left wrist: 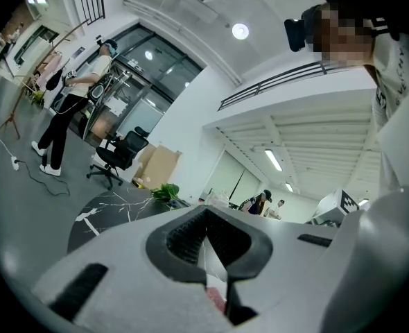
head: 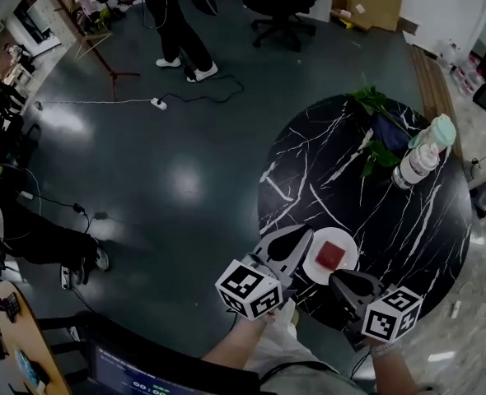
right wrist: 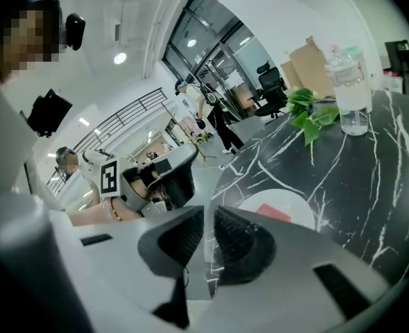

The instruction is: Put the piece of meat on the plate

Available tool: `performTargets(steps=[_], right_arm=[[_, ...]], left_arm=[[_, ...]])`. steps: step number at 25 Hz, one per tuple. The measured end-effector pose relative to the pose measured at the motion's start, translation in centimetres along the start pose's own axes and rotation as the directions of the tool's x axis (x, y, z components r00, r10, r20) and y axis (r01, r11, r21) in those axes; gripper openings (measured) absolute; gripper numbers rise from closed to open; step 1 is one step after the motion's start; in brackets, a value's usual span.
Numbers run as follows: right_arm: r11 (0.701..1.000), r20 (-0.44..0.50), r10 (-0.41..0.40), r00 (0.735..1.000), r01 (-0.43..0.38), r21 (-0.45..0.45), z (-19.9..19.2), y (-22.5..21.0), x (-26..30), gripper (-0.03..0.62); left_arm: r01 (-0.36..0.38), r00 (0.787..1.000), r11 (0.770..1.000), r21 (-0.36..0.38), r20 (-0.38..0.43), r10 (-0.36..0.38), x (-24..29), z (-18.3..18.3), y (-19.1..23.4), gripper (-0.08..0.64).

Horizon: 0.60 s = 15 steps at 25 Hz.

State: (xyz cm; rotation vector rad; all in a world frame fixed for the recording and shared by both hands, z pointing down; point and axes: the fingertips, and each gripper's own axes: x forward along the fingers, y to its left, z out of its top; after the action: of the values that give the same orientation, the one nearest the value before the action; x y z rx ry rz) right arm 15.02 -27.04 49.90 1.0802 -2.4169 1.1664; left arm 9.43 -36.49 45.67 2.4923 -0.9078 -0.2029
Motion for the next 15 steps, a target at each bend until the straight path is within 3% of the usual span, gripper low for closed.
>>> performTargets(steps=[6, 15], right_arm=[[0.993, 0.04, -0.001, 0.999, 0.006, -0.117, 1.3, 2.0, -1.2, 0.011], [0.977, 0.1, -0.005, 0.995, 0.027, -0.214, 3.4, 3.0, -2.0, 0.011]], left_arm=[[0.008, 1.0, 1.0, -0.004, -0.005, -0.008, -1.0, 1.9, -2.2, 0.009], [0.017, 1.0, 1.0, -0.004, 0.02, -0.017, -2.0, 3.5, -3.5, 0.009]])
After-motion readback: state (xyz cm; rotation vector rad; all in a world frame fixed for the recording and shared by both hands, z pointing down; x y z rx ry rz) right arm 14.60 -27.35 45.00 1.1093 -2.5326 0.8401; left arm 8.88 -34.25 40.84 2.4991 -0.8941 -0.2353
